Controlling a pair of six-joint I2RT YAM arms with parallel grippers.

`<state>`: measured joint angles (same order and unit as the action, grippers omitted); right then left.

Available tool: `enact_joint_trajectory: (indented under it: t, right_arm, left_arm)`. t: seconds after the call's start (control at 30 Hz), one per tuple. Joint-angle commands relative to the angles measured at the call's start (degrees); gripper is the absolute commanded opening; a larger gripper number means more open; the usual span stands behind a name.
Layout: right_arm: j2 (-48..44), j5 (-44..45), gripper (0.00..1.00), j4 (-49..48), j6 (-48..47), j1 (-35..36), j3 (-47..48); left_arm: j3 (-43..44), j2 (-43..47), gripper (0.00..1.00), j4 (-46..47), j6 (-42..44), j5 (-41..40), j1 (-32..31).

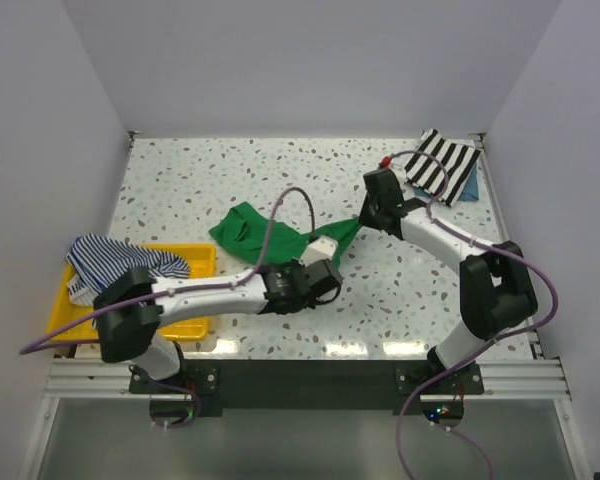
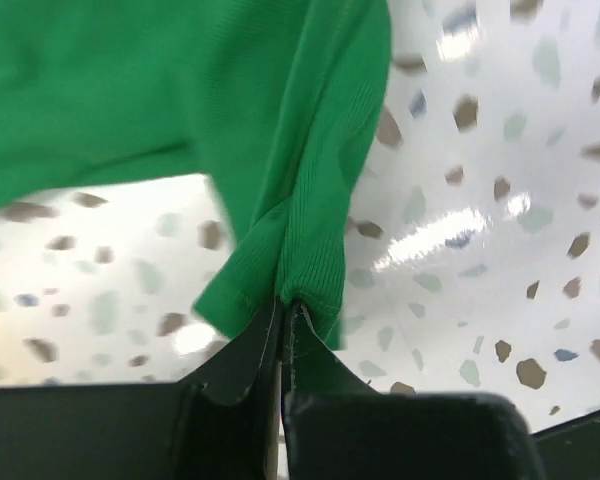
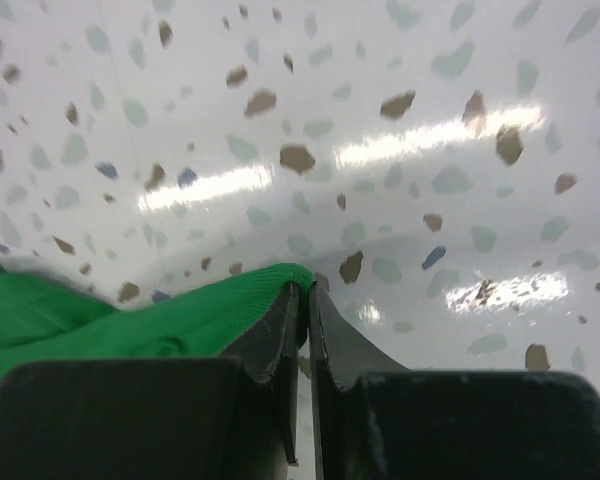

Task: Fold and stack the tank tops
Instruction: Flatten the tank top out

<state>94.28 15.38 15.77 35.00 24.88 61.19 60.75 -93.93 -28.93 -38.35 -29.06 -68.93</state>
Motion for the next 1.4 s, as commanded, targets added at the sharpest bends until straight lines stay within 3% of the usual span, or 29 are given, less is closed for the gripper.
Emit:
enact_joint_trajectory:
  t: [0.0, 0.23, 0.47, 0.73, 1.17, 1.27, 1.37]
  right_arm:
    - [-6.38, 0.53, 0.00, 4.26, -1.25, -4.05, 8.40]
    - [-12.54, -0.35, 0.00, 9.89, -3.18, -8.36, 22.73]
    - [-16.76, 2.11, 0.00, 14.19, -6.96, -9.33, 40.29]
    - [-20.18, 3.34, 0.00, 15.79, -10.04, -9.42, 51.04]
    - [-21.34, 2.22, 0.00, 13.50, -11.37, -9.42, 49.73]
    - [-16.77, -2.00, 0.00, 12.80, -10.31, -9.42, 51.04]
    - [-10.62, -2.54, 0.00, 11.92, -10.22, -9.42, 54.03]
  left_arm:
    - [4.46, 12.43, 0.00, -8.24, -1.74, -6.89, 5.81]
    - [17.01, 23.61, 0.00, -16.68, 4.32, -10.30, 15.92]
    - [35.37, 24.15, 0.00, -17.66, 10.92, -13.65, 22.25]
    - [50.06, 21.42, 0.00, -16.95, 15.84, -16.55, 23.75]
    - [48.59, 22.48, 0.00, -6.59, 18.92, -15.06, 24.80]
    - [47.44, 20.55, 0.00, -1.49, 20.24, -11.73, 29.27]
    - [46.13, 17.21, 0.00, 5.18, 19.81, -2.17, 37.35]
